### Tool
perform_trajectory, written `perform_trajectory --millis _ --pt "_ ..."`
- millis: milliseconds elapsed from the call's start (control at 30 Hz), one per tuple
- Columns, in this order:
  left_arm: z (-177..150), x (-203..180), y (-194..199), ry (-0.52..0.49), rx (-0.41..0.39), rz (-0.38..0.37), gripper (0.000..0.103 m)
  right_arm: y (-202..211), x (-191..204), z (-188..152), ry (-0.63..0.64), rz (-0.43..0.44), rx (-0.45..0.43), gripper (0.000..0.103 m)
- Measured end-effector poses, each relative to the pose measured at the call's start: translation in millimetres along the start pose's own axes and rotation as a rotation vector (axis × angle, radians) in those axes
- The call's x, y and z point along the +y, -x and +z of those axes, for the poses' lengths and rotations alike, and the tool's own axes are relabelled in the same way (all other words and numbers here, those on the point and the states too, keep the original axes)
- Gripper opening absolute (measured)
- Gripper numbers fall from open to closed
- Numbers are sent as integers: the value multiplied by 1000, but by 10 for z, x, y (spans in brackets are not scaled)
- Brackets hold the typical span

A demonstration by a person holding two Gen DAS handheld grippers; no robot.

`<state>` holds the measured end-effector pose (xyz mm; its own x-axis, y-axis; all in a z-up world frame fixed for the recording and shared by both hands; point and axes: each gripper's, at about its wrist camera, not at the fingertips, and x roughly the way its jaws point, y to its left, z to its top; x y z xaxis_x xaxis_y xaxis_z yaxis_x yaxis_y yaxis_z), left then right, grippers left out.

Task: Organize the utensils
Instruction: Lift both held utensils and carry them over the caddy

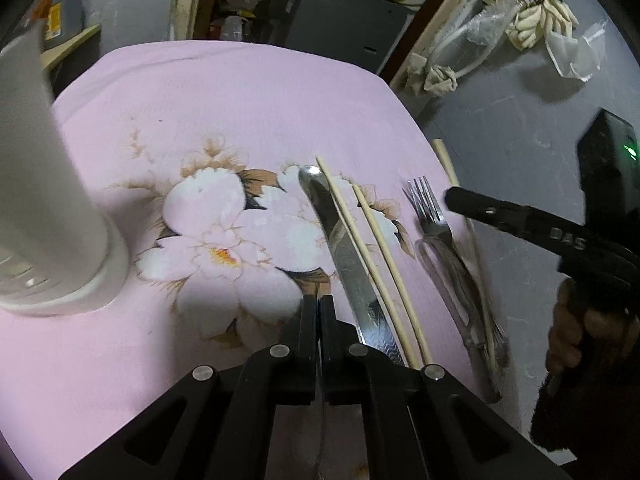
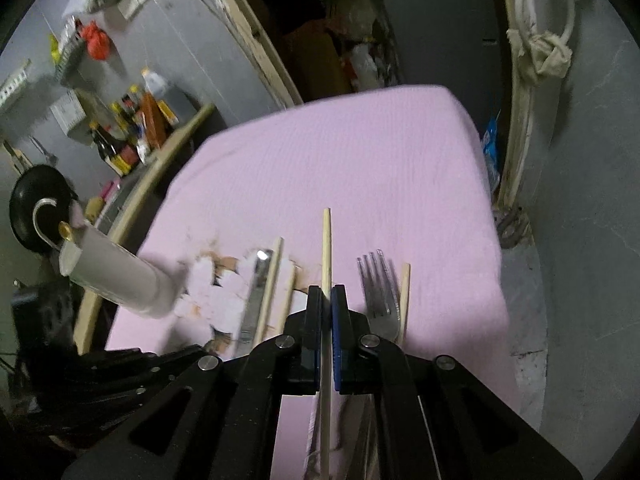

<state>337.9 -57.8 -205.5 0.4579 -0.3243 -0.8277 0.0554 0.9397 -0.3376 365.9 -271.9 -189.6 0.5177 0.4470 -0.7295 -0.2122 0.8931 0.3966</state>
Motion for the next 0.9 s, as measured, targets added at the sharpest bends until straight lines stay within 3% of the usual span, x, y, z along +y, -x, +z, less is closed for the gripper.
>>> perform_trajectory --millis 133,433,633,900 --pt "-30 51 254 17 -68 -35 2 333 147 -32 -13 1 -104 4" --pt "129 253 1294 92 -359 -126 2 961 809 17 -1 34 -366 4" --pt "409 581 1892 113 -516 -106 2 1086 1579 247 67 95 -556 4" --pt "622 1211 2508 116 -680 -25 2 1005 2439 497 121 164 -721 4"
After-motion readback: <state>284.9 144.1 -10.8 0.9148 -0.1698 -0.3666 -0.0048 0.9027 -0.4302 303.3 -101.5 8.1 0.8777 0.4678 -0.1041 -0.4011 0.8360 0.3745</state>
